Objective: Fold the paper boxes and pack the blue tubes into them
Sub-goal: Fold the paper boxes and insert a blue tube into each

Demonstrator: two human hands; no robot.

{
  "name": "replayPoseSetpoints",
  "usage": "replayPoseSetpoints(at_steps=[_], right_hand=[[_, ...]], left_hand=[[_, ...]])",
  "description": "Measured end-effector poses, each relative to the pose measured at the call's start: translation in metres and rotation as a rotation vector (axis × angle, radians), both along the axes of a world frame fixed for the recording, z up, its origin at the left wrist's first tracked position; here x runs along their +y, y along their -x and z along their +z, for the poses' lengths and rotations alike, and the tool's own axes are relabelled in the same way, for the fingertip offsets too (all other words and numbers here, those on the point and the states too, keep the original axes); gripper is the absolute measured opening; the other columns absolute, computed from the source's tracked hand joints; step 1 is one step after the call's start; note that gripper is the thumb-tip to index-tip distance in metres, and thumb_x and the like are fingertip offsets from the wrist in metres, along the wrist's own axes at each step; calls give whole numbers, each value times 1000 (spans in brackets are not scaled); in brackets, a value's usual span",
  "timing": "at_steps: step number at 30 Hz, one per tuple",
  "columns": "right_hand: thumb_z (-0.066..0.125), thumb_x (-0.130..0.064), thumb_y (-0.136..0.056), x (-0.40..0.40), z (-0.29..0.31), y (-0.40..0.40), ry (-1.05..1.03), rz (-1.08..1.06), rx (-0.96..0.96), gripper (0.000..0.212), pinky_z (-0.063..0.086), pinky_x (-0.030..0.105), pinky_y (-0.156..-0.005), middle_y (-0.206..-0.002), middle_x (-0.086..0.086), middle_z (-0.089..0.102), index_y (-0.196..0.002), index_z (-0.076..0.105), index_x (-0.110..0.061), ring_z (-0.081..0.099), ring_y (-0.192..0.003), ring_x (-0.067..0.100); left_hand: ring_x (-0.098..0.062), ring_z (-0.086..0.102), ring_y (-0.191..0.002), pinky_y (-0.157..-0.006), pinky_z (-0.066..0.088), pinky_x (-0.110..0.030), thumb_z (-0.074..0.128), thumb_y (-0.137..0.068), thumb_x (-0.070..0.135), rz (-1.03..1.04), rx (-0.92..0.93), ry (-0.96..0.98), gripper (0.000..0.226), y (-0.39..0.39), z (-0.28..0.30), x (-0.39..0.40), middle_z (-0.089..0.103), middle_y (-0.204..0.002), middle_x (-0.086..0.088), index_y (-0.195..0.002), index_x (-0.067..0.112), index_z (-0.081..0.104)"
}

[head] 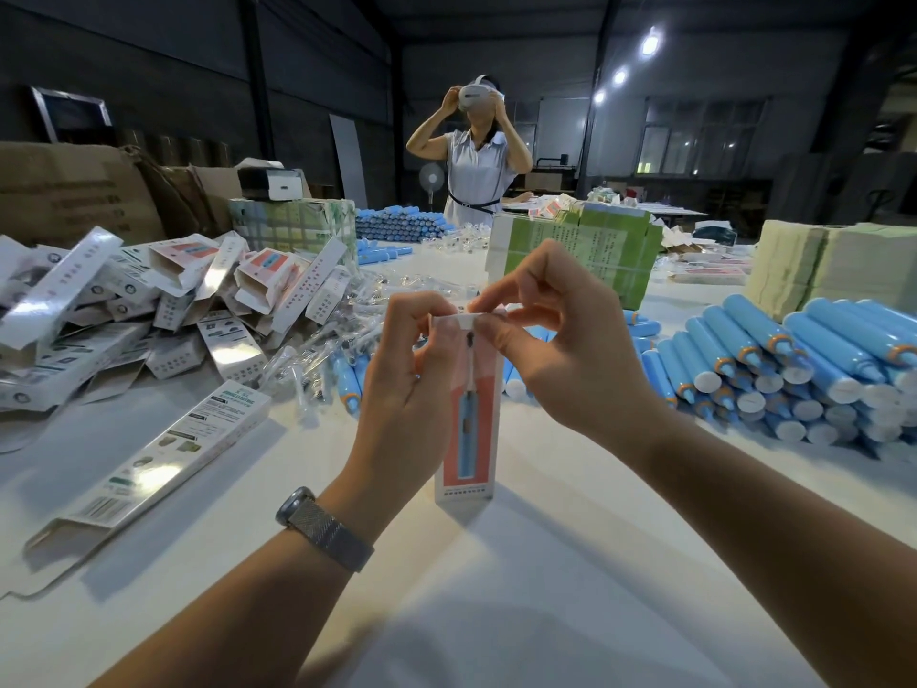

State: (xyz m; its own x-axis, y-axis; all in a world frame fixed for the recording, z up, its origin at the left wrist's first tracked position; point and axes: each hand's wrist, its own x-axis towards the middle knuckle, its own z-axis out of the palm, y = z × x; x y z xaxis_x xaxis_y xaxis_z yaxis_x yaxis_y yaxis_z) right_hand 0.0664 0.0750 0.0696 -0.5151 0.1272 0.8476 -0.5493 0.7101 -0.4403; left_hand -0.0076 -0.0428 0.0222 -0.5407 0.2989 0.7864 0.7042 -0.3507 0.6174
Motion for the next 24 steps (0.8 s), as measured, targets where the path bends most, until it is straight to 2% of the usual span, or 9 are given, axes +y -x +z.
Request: replayPoseSetpoints(at_steps=[3, 6, 10, 13, 15, 18, 20, 24], right_hand=[[66, 6, -80, -1, 0, 1, 19, -28, 7, 44, 59, 35, -73, -79, 0, 68, -74, 34, -23, 69, -84, 16], [63, 4, -83, -2, 0, 1, -26, -8, -11, 41, 56, 28, -78, -84, -5, 66, -79, 40, -29, 67, -84, 17], [70, -3, -85, -1, 3, -1, -97, 9, -9, 33, 50, 16, -81, -85, -4, 65, -84, 47, -28, 64, -83, 15], [70, -2, -85, -2, 4, -1, -85, 31, -16, 36, 55, 25, -77, -82, -3, 64, -80, 46, -29, 64, -80, 17], [71, -2, -85, -2, 7, -3, -96, 12, -35, 35, 57, 30, -75, -83, -4, 64, -80, 46, -27, 65, -82, 16], [71, -6, -87, -3, 15, -7, -148, -16, -43, 35, 58, 30, -69, -89, -7, 66, -85, 48, -33, 68, -87, 13], [71, -7, -87, -4, 19, -10, -191, -27, -45, 29, 58, 31, -67, -93, -9, 68, -91, 52, -28, 69, -90, 11], [70, -4, -86, -4, 22, -13, -165, -2, -103, 23, 58, 43, -70, -92, -9, 70, -89, 56, -21, 69, -93, 13]], left_hand=[[-3, 56, -71, -61, 50, -25, 41, -103, 25, -4, 17, -2, 12, 2, -2, 1, 57, -85, 15, -98, 34, 45], [-3, 59, -71, -60, 52, -27, 41, -103, 27, 18, 30, 8, 8, 5, -4, 2, 59, -86, 15, -101, 34, 44], [-19, 62, -76, -63, 54, -45, 40, -103, 31, 42, 113, 41, 4, 6, -6, 0, 59, -91, 4, -107, 30, 42], [-13, 64, -78, -65, 55, -47, 43, -103, 27, 44, 131, 55, 9, 6, -7, -1, 59, -95, 5, -111, 30, 40], [-11, 67, -83, -68, 58, -45, 43, -102, 24, 32, 122, 51, 16, 7, -7, -1, 60, -101, -3, -116, 30, 38], [-17, 70, -85, -69, 59, -47, 44, -102, 24, 18, 131, 49, 22, 6, -7, -2, 61, -102, -10, -120, 31, 35], [-20, 70, -85, -68, 59, -50, 44, -102, 25, 15, 144, 51, 22, 6, -7, -2, 63, -103, -10, -121, 31, 34], [-21, 71, -86, -68, 58, -52, 43, -103, 25, 36, 161, 63, 23, 6, -8, -1, 63, -103, -10, -120, 37, 33]])
